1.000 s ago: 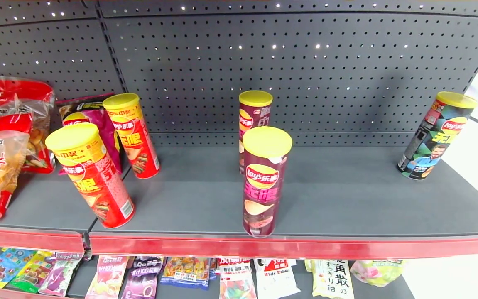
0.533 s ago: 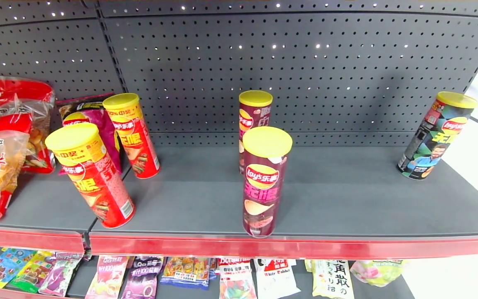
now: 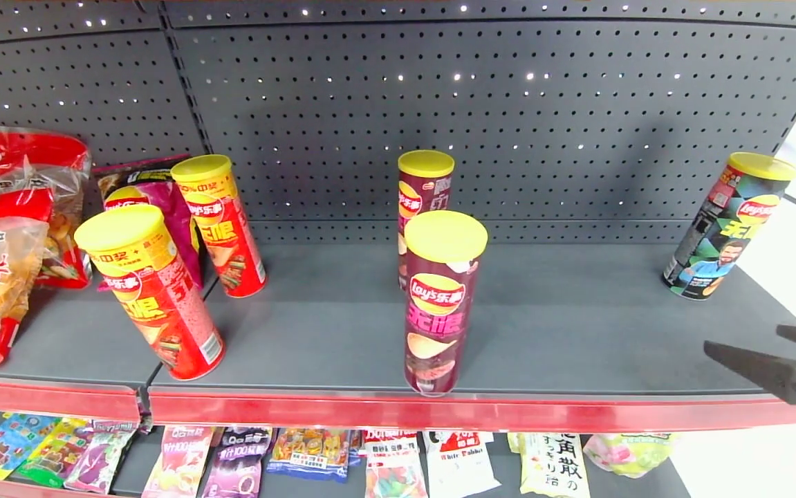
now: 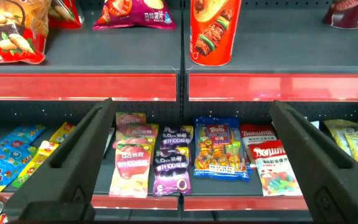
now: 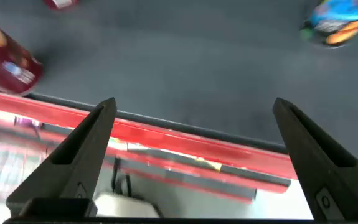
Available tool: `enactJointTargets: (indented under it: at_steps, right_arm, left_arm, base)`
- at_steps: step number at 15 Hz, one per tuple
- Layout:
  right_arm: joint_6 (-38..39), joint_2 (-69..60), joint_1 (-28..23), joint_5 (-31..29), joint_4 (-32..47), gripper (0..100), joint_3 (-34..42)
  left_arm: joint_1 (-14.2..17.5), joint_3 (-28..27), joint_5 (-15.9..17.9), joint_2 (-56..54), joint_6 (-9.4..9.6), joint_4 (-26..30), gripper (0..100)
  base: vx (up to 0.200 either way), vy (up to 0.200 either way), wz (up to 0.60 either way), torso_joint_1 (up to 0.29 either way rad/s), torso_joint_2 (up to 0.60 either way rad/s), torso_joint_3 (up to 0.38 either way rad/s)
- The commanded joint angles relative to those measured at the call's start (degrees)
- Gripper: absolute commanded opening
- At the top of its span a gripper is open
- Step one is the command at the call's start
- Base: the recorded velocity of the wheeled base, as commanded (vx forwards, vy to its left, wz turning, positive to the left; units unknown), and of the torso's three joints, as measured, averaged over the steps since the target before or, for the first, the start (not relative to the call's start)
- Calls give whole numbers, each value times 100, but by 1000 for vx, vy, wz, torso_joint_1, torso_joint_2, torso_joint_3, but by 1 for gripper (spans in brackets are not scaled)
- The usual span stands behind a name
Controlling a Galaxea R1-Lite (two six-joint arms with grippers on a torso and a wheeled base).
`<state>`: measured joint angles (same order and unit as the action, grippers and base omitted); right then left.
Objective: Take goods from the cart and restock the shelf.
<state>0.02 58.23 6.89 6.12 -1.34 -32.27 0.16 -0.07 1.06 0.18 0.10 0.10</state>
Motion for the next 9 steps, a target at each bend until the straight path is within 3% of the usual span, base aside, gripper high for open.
enactJointTargets:
  at_steps: [1, 4, 7, 9]
  right_arm:
    - [24, 1225, 700, -427, -42, 100, -236]
    - [165, 1893, 1561, -972, -68, 100, -588]
    - [595, 2605, 2203, -1447, -885, 100, -746]
    - [604, 2763, 2590, -1684, -1008, 100, -728]
  left_arm:
    - [2, 7, -1, 8, -1, -1, 100]
    - [2, -1, -1, 8, -1, -1, 100]
    - [2, -1, -1, 8, -1, -1, 100]
    - [2, -1, -1, 8, -1, -1, 100]
  base:
    - [0, 0, 0, 0, 0, 0]
    - [0, 0, 0, 0, 0, 0]
    - [0, 0, 0, 0, 0, 0]
    - [0, 0, 0, 0, 0, 0]
